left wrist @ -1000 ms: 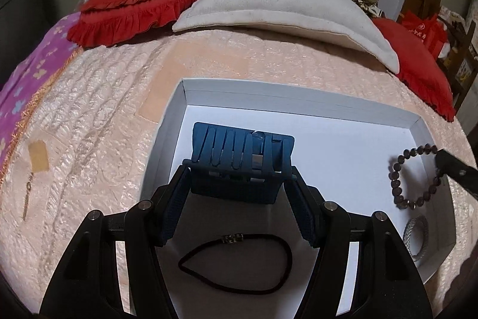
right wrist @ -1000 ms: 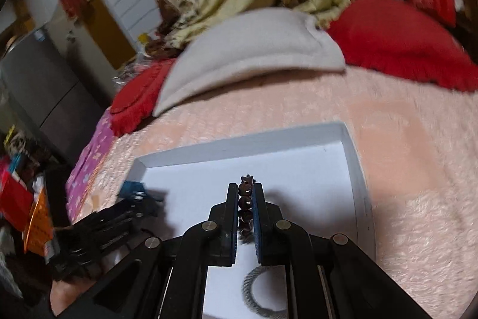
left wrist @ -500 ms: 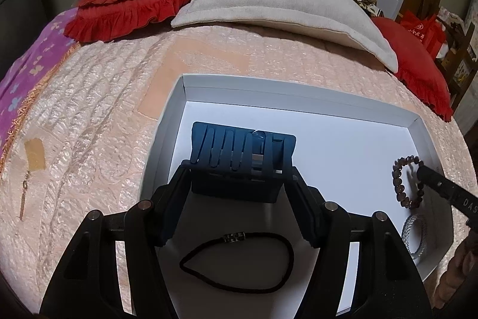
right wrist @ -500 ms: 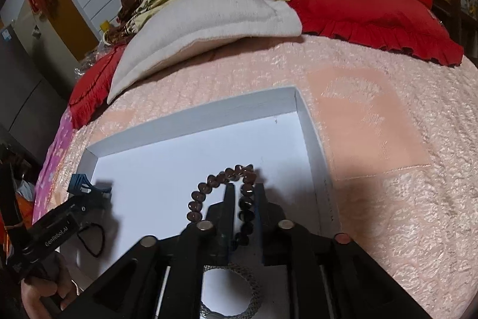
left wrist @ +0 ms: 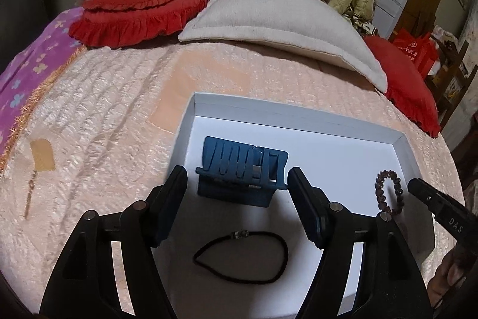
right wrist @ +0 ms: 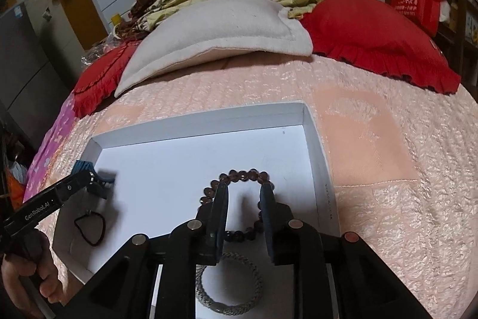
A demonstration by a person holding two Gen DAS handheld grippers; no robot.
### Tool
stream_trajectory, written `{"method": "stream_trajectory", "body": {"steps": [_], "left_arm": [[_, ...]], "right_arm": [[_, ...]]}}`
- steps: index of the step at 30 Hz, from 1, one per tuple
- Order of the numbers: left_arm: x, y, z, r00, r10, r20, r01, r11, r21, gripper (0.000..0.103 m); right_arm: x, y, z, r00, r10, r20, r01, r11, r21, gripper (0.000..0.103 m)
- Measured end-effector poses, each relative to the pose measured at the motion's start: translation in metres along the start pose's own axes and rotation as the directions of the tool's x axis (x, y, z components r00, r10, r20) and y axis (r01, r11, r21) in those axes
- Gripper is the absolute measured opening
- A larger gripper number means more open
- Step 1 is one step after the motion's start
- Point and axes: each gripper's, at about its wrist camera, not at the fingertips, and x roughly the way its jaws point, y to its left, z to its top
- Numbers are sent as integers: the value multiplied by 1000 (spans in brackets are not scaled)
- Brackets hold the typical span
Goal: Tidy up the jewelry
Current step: 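Open the left gripper to drop the blue stand while right gripper releases brown bracelet in tray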
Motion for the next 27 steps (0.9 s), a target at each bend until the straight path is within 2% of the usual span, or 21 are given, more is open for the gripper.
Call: {"method": "stream_trajectory", "body": {"steps": [7,11,15,17,20,24,27], "left_arm": [[-36,2,-9,999,-15,36,13,999,52,64],[-24,2,-13,1000,25,-11,-24,998,54,64],[-7,2,-10,993,110,-45,-107,992,61,61],[-4,3,-4,995,101,-27,-100,994,44,61],[5,6,7,991,129,16,-130,991,28,61],[7,19,11,995,100,18,-100,994,-37,61],[5,16,11,995,89,48,-89,996,-15,61]], "right_arm": [[-13,2,1,999,3,34,-3,1000,-8,20],[-12,6,-2,1000,8,20,-8,1000,-20,20],[-16,13,-6,1000,9,25,-8,999,-39,20],[-17,13,-6,999,10,31,-8,999,-43,20],[-19,12,-7,999,12,37,-10,999,-36,20],[-24,11,-9,999,15,37,-14,999,-39,20],[-28,12,-12,999,18,39,-16,999,-49,20]]}}
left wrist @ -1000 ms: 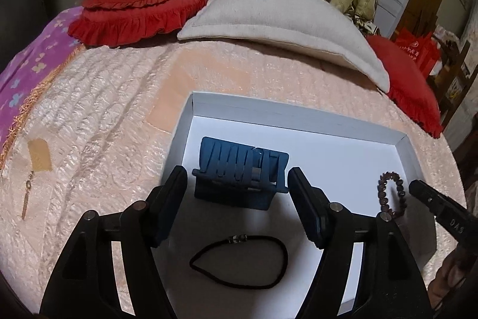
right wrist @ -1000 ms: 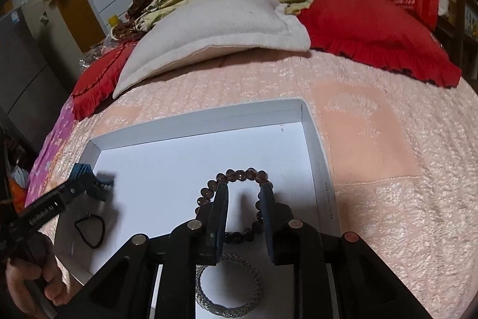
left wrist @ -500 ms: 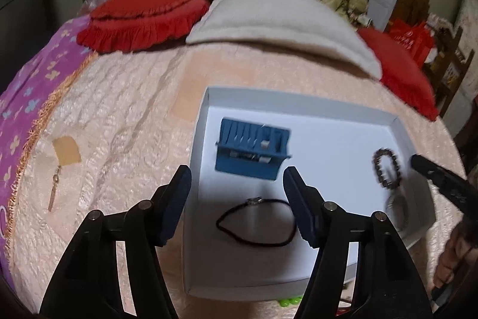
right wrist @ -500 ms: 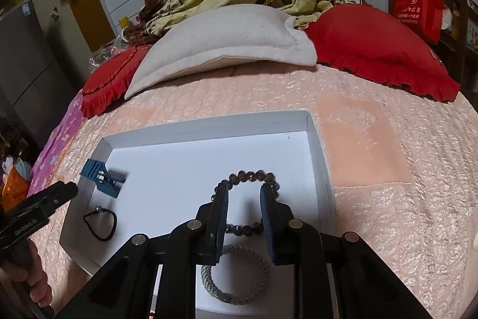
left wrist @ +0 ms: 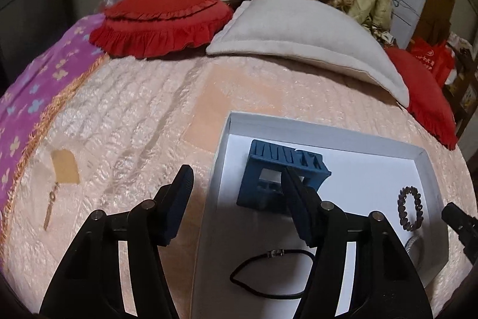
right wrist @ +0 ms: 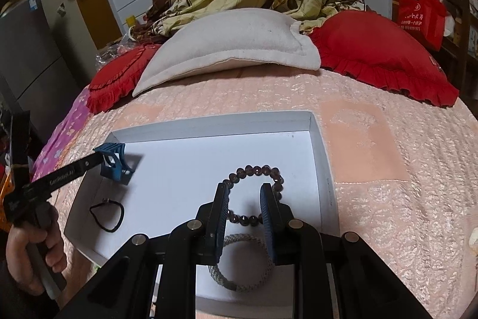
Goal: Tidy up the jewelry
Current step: 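Open the left gripper to drop the blue stand while right gripper releases brown bracelet in tray, then grasp the green bead bracelet with left gripper while right gripper grasps the black cord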
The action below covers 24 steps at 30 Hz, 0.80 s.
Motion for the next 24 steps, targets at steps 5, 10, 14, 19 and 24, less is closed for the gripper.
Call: {"method": "stream_trajectory", "body": {"steps": [5,10,14,19,24], "left_arm": [[-4,-1,2,997,-27,68,29,999,-15,61],[-7,-2,3,998,-28,59,29,999,-18,61],[-18,-2,-2,998,-48,43,48,999,3,61],[-44,2,-15,996,-68,53,66,997,41,63],[-81,17,-38,993,-96,66,93,994,48,72]], "right_arm": [[-9,1,-6,1000,9,6,-9,1000,2,20],[-17,2,-12,1000,2,12,-2,1000,-25,20],[-26,-6,-17,1000,6,20,-5,1000,-12,20],[-51,-15,-29,998,9,55,-10,1000,21,20],[-83,-21,-50,993,17,113,-22,999,48,39]]}}
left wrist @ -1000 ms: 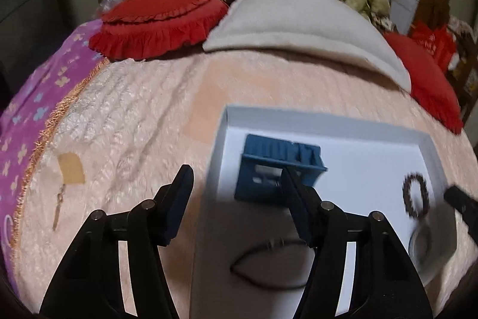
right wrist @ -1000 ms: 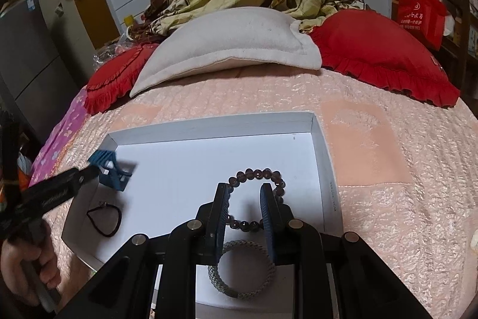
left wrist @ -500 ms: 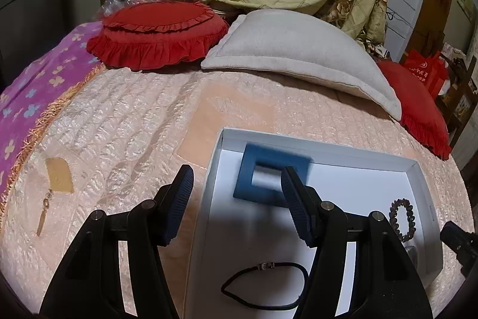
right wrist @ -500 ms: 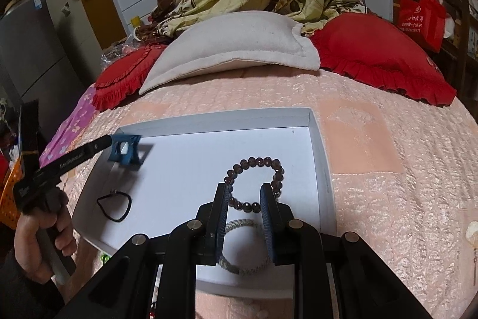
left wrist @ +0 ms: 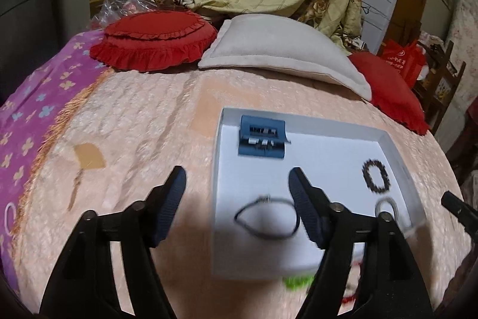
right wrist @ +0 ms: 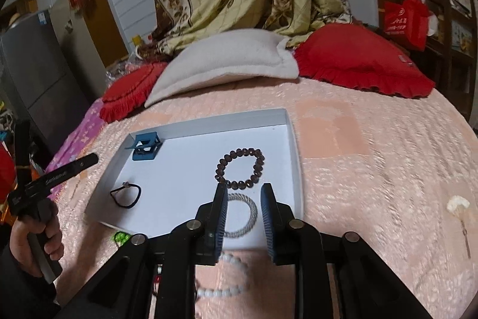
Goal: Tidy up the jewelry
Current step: 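Grasp the green bead bracelet with left gripper while right gripper grasps the black cord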
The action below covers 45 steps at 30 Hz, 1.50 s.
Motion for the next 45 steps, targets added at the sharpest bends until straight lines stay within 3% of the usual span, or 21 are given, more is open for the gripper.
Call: {"method": "stream_trajectory", "body": {"steps": [2,8,12,15,19,25,34,36,38,45], "left_arm": [[-12,3,-12,1000,-14,-13,14,1000,-2,72],[-37,-4,-62,996,-42,-84,43,999,4,72],[-31,-30,-90,987,-48,-154,60,995,79,72],[-23,-48,-96,983,-37,-181,64,988,143,72],[-19,-48,-91,986,-8,-165,31,990,138,72],[-14,-24,-85,983,2,-183,4,1000,31,72],[-15,-26,-87,984,1,-180,7,999,44,72],[-15,-29,-88,983,-5,-183,16,998,57,72],[-16,-32,-88,983,-18,-181,30,997,64,72],[-19,-52,-92,976,-129,-176,148,984,100,72]], "right_arm": [[-12,-5,-9,1000,2,13,-2,1000,15,46],[-31,-2,-53,999,-13,-41,11,999,-50,46],[-26,13,-78,996,5,-87,-18,989,-149,46],[-16,30,-83,992,56,-111,-80,970,-229,46],[1,44,-83,985,109,-135,-143,952,-270,45],[25,48,-87,977,112,-183,-163,942,-295,30],[47,54,-82,970,136,-200,-195,930,-312,17],[49,60,-82,968,144,-204,-206,922,-327,7],[47,63,-81,971,138,-193,-198,920,-338,3],[15,52,-67,978,181,-102,-201,950,-239,3]]}}
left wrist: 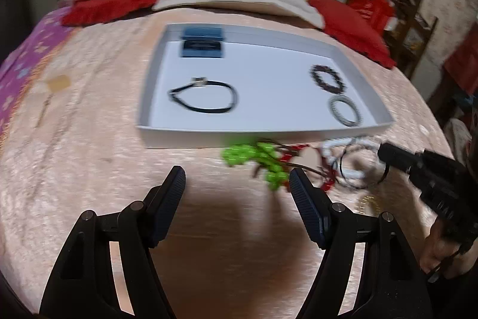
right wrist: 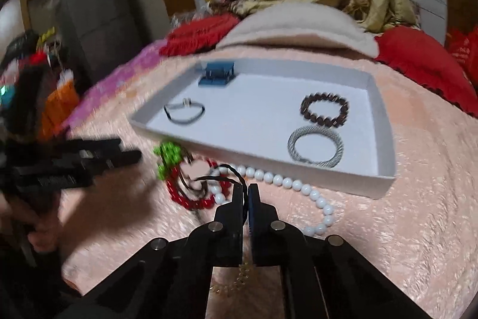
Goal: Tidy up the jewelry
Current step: 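Grasp the green bead bracelet with left gripper while right gripper grasps the black cord, then pull the green bead bracelet up with left gripper while right gripper lifts the black cord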
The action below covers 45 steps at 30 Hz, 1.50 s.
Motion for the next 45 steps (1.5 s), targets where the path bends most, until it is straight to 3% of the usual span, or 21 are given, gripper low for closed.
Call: {"method": "stream_trajectory", "body": {"steps": [5,11,16,18,21,27,35,43,45], "left_arm": [[5,-17,3,998,-52,19,52,998,20,72],[19,-18,12,997,-70,14,70,997,-37,58],[28,-12,12,998,-59,-6,58,995,-81,34],[30,-10,12,998,-68,-12,67,994,-87,15],[29,-7,12,997,-71,-11,70,992,-102,8],[15,-8,14,997,-77,25,79,993,-89,2],[-13,1,23,991,-98,95,107,989,-100,2],[3,9,17,998,-63,23,65,991,-119,3],[10,9,14,996,-84,-2,83,988,-130,15]], "right_arm": [[-24,-14,-1,999,-49,22,47,994,95,3],[-25,-19,-5,999,-47,-1,46,992,117,3],[-29,-18,-7,999,-35,1,34,994,108,3],[-29,-19,-6,999,-32,2,31,993,115,3],[-31,-19,-6,999,-31,7,30,993,118,3],[-32,-19,-4,999,-39,12,38,991,127,3],[-36,-18,-1,998,-50,29,46,990,137,3],[-34,-20,-2,996,-84,9,82,987,135,3],[-33,-20,-2,997,-83,8,81,988,132,3]]}}
